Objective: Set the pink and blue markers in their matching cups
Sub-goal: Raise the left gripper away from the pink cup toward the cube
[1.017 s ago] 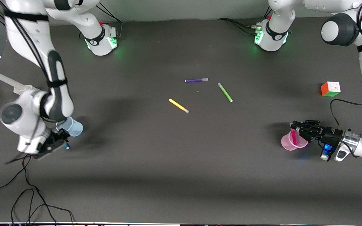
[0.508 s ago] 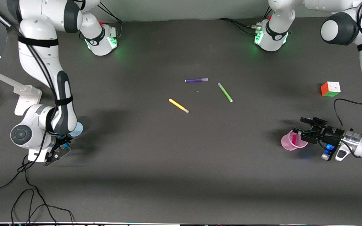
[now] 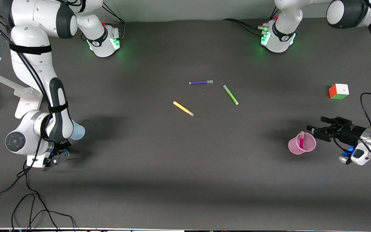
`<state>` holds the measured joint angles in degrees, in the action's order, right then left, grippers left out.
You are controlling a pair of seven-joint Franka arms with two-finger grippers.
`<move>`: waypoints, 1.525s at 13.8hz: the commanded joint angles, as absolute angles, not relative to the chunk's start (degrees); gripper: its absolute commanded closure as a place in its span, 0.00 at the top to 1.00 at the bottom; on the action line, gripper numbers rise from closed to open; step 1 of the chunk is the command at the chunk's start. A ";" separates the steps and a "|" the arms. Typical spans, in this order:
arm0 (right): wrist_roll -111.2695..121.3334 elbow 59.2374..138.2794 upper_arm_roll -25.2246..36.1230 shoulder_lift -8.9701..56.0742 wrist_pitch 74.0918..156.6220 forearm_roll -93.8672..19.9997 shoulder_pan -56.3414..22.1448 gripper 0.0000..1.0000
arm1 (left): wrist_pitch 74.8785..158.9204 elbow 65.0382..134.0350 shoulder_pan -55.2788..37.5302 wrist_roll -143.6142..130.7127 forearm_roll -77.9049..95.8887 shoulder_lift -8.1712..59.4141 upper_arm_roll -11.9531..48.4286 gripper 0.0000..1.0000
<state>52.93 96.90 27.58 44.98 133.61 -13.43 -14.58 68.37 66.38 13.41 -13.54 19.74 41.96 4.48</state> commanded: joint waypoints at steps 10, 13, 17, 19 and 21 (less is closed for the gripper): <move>46.34 92.18 29.44 28.78 118.66 -14.41 -17.65 0.00 | 82.26 95.61 0.80 -18.11 3.70 9.08 3.95 0.99; 43.42 109.70 29.44 15.08 129.22 -16.43 -20.03 0.00 | 87.95 105.95 -0.61 -18.11 1.15 -1.63 4.13 0.99; 47.79 128.65 29.71 4.32 148.59 -16.35 -22.24 0.00 | 91.76 109.43 -1.67 -14.43 -3.77 -9.31 4.74 0.99; 48.60 132.78 31.02 3.61 153.34 -16.70 -22.06 0.00 | 91.85 106.54 -1.41 -8.38 -4.13 -8.97 4.57 0.99; 48.60 137.18 31.03 2.29 160.10 -16.87 -22.15 0.00 | 91.41 104.60 -1.32 -6.16 -4.13 -8.70 4.31 0.99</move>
